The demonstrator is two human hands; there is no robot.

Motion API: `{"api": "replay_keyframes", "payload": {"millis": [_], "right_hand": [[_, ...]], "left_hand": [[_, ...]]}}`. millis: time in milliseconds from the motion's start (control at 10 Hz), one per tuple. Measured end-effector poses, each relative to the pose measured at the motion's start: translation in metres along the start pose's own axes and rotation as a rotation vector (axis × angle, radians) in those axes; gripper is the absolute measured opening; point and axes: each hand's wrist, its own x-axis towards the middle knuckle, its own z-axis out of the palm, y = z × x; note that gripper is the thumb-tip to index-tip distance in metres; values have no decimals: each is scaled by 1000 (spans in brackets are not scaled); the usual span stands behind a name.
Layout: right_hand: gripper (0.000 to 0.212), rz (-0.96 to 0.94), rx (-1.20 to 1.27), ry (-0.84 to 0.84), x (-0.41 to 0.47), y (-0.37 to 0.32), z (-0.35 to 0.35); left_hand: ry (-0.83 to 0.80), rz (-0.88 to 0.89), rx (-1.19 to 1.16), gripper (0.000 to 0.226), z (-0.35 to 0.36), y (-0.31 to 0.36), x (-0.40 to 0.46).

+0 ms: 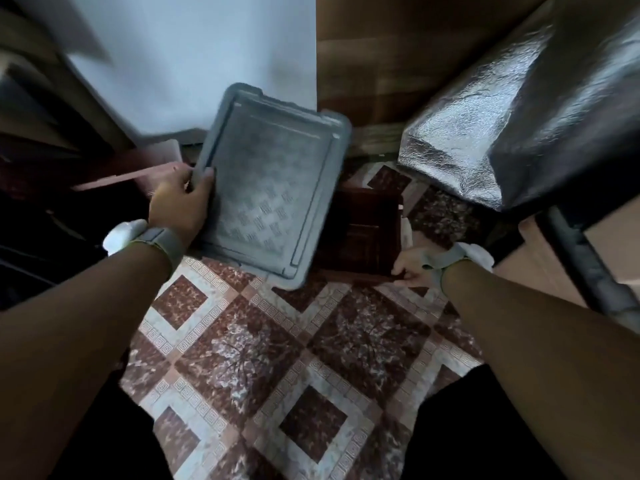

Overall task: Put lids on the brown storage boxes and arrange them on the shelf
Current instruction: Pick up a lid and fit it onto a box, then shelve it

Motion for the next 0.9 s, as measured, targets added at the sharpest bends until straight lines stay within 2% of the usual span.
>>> {"api": "replay_keyframes", "payload": {"millis": [100,200,300,400,500,600,700,800,900], "right_hand": [[43,100,-65,-149,-7,-3,8],[36,-139,-139,33,-20,-9,3],[37,-312,102,178,-19,-17,-5],[48,-312,257,13,-25,-17,-5],[24,-428,74,5,-25,-15,-1],[18,-435,21,90,-25,-17,1],[30,-349,49,126,-21,-17,8],[26,-284,20,115,-15,-18,13],[38,-324,-266,143,-8,-18,16]], "left_hand": [[-193,169,58,47,13,13,-4],[-380,261,137,40,35,23,-16],[-464,327,187,41,44,25,-18],[-527,384,148,38,47,30,-17],[-475,396,204,45,47,39,-19],[-268,283,162,39,52,45,-21],[-230,-52,219,54,62,31,-13],[-392,-350,93,58,67,10,-11],[-528,-342,-8,7,71,-10,-11]]}}
